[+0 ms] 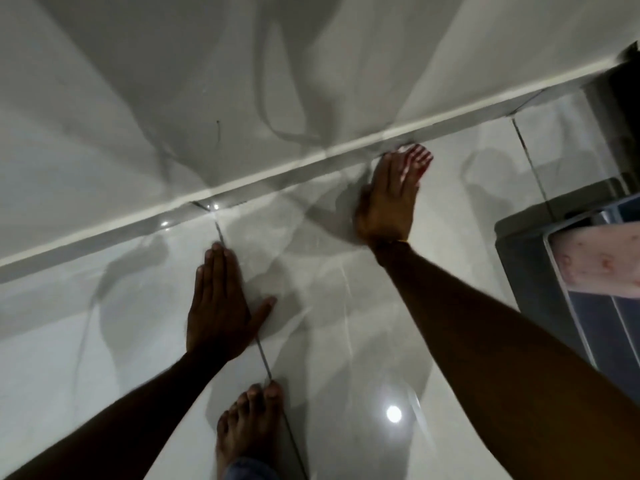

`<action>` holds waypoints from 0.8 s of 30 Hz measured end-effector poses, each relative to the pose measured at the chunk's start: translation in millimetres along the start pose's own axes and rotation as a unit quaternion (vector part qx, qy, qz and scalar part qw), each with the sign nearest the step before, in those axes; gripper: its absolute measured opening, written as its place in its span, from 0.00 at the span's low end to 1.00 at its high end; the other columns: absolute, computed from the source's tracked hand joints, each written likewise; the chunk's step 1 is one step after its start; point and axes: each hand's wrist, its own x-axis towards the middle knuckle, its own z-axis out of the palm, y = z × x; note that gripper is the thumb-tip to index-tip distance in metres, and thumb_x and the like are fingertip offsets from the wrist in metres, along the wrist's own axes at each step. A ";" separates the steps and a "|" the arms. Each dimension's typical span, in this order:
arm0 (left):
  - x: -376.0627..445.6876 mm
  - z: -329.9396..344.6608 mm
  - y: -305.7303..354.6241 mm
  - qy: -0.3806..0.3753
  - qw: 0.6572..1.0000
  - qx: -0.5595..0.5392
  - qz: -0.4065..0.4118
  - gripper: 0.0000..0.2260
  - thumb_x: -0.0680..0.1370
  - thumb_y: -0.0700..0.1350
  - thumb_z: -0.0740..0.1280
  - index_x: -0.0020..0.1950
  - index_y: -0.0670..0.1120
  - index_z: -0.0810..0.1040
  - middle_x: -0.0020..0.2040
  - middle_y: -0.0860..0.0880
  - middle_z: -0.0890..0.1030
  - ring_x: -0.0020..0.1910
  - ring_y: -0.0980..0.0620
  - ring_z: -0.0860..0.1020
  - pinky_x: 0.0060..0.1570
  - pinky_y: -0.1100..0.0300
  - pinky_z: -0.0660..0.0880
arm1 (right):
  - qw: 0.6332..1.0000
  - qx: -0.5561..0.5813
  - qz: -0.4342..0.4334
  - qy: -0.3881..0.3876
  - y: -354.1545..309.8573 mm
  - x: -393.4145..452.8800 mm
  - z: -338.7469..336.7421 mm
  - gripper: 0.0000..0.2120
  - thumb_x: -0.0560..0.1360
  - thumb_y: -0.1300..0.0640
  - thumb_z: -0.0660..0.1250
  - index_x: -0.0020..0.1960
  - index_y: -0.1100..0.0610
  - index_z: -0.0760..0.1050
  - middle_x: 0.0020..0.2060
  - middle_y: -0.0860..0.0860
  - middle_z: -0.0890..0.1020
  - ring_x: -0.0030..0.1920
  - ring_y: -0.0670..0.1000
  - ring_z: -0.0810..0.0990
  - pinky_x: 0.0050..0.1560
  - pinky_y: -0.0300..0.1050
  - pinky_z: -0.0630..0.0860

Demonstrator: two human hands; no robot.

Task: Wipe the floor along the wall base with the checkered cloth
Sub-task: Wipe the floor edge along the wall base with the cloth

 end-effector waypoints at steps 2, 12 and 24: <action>-0.6 -1.6 -0.6 0.003 1.000 -0.005 0.003 0.51 0.79 0.74 0.55 0.86 0.39 0.42 0.87 0.39 0.44 0.86 0.46 0.37 0.83 0.56 0.33 | 0.997 0.041 -0.054 0.022 -26.4 -21.6 6.9 0.29 0.83 0.59 0.58 0.80 0.72 0.59 0.80 0.75 0.55 0.80 0.80 0.50 0.84 0.71 0.46; -6.5 -7.2 0.3 0.033 0.998 -0.010 0.046 0.46 0.82 0.66 0.62 0.83 0.31 0.53 0.84 0.30 0.52 0.85 0.34 0.51 0.84 0.40 0.55 | 0.937 0.058 -0.311 -0.144 -145.9 -95.0 26.2 0.31 0.83 0.53 0.52 0.85 0.57 0.53 0.86 0.56 0.54 0.86 0.66 0.47 0.85 0.64 0.51; -6.8 -7.6 -8.5 0.013 0.999 0.019 0.048 0.45 0.83 0.69 0.55 0.85 0.34 0.51 0.85 0.32 0.52 0.85 0.35 0.50 0.84 0.41 0.53 | 0.926 0.061 -0.347 -0.138 -148.1 -93.3 28.6 0.29 0.85 0.55 0.57 0.85 0.52 0.55 0.86 0.49 0.57 0.86 0.59 0.50 0.86 0.60 0.51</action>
